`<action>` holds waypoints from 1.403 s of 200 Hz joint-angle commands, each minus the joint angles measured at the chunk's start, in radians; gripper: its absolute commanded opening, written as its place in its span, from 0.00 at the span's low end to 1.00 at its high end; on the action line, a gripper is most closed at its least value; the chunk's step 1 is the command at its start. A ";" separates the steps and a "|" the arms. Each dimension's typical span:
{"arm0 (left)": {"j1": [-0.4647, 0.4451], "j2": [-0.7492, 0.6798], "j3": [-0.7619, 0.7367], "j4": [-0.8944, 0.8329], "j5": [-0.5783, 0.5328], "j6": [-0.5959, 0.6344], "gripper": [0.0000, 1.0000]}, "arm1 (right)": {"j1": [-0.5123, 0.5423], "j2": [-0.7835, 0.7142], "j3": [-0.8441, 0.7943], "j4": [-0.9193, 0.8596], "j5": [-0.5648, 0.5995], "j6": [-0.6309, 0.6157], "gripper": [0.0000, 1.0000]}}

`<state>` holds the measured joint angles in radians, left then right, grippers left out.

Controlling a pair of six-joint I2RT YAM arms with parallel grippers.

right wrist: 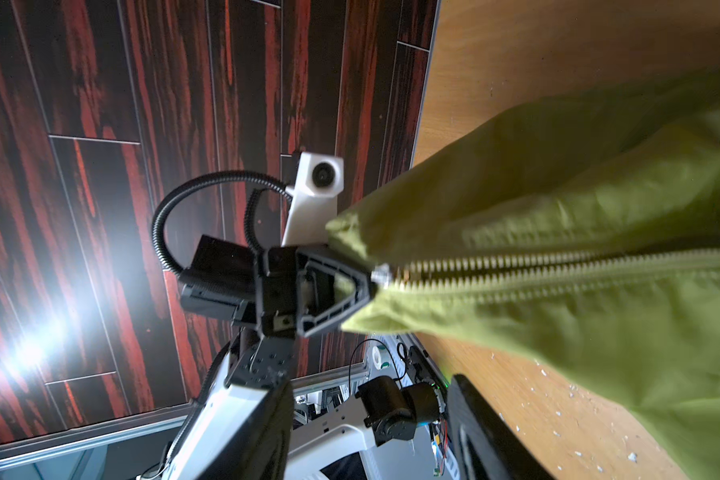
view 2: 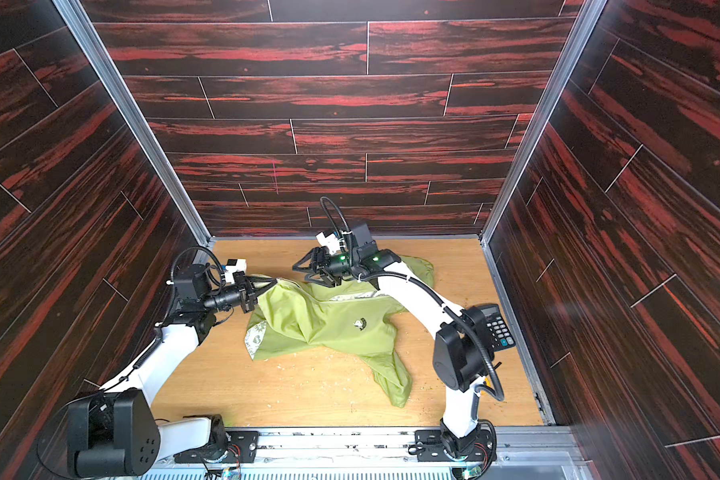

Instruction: Zip up the jacket

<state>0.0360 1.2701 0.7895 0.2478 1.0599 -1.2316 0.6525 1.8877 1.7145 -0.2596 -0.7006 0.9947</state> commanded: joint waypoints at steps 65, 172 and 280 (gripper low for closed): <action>-0.038 -0.016 0.052 0.047 0.034 -0.015 0.00 | 0.045 0.159 0.066 0.102 -0.041 0.085 0.65; -0.046 -0.008 0.059 0.103 0.055 -0.064 0.00 | 0.086 0.209 0.012 0.340 -0.112 0.251 0.69; -0.049 -0.026 0.031 0.107 0.064 -0.074 0.00 | 0.094 0.219 -0.019 0.605 -0.144 0.391 0.66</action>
<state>-0.0067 1.2709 0.8154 0.3103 1.0950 -1.2991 0.7345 2.0949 1.7405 0.1986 -0.8234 1.3094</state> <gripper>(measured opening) 0.069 0.667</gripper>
